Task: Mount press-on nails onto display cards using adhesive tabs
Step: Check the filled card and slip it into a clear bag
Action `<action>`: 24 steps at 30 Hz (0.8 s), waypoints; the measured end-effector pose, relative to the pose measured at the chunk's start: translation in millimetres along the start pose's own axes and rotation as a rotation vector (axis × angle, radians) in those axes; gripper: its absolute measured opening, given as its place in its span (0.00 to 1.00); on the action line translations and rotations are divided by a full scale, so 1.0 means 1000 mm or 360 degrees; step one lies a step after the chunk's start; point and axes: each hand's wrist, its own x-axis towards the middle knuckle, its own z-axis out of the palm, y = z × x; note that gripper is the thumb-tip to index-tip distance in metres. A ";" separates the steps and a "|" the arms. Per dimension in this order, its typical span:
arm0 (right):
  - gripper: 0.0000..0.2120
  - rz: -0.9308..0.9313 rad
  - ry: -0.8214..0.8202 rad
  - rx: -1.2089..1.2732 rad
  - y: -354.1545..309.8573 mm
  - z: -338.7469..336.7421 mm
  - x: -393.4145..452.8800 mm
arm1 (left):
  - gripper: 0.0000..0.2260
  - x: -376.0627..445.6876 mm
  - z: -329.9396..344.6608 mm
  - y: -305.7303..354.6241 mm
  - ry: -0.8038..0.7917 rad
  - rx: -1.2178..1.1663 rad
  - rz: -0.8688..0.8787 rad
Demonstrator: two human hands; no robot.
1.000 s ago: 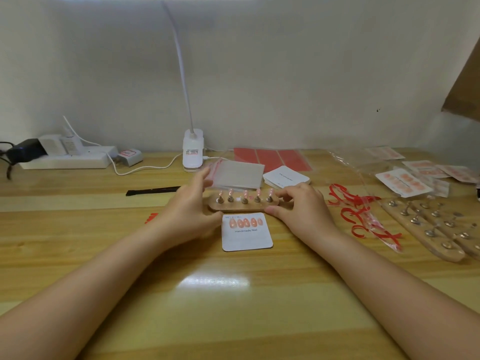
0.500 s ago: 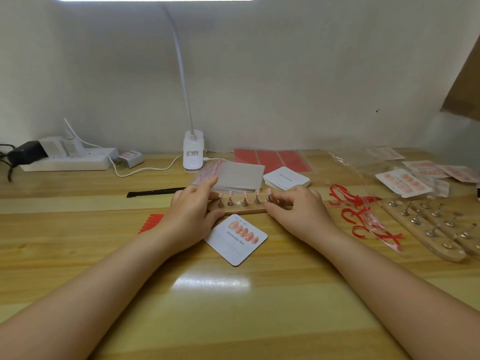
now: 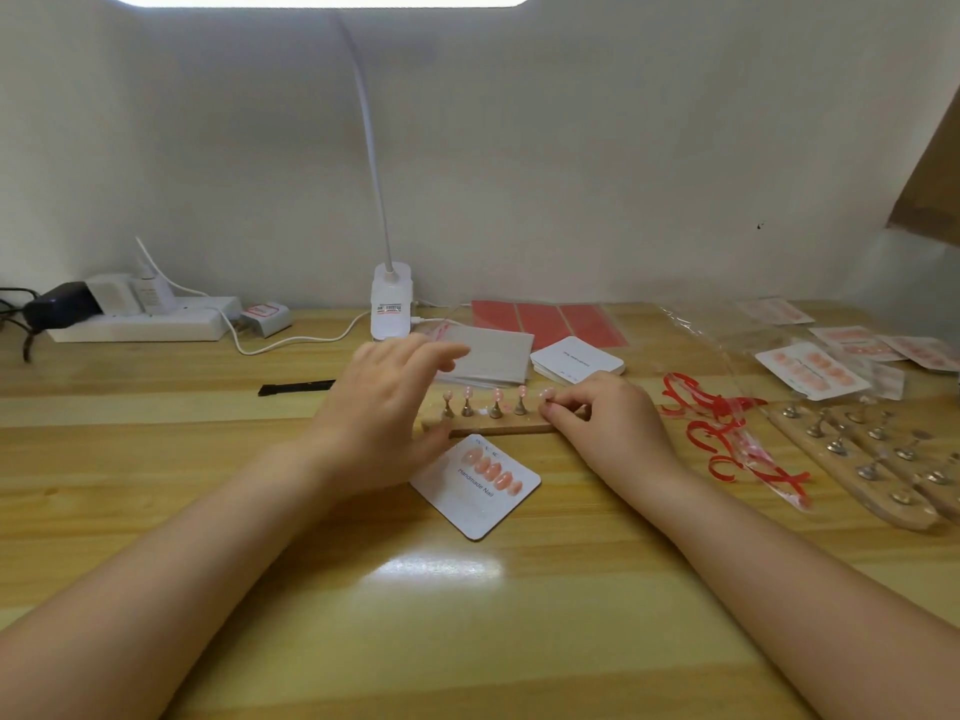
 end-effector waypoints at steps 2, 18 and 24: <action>0.07 -0.0032 -0.0016 -0.0118 -0.001 0.001 -0.001 | 0.35 0.008 -0.018 0.004 -0.0258 0.0028 0.0103; 0.08 -0.0168 0.0043 0.0041 -0.003 0.004 -0.004 | 0.39 0.007 -0.023 0.016 -0.1302 -0.0281 -0.0232; 0.07 -0.0207 0.0099 0.0226 -0.006 0.001 -0.006 | 0.41 0.009 -0.010 0.038 -0.0946 -0.0049 -0.0071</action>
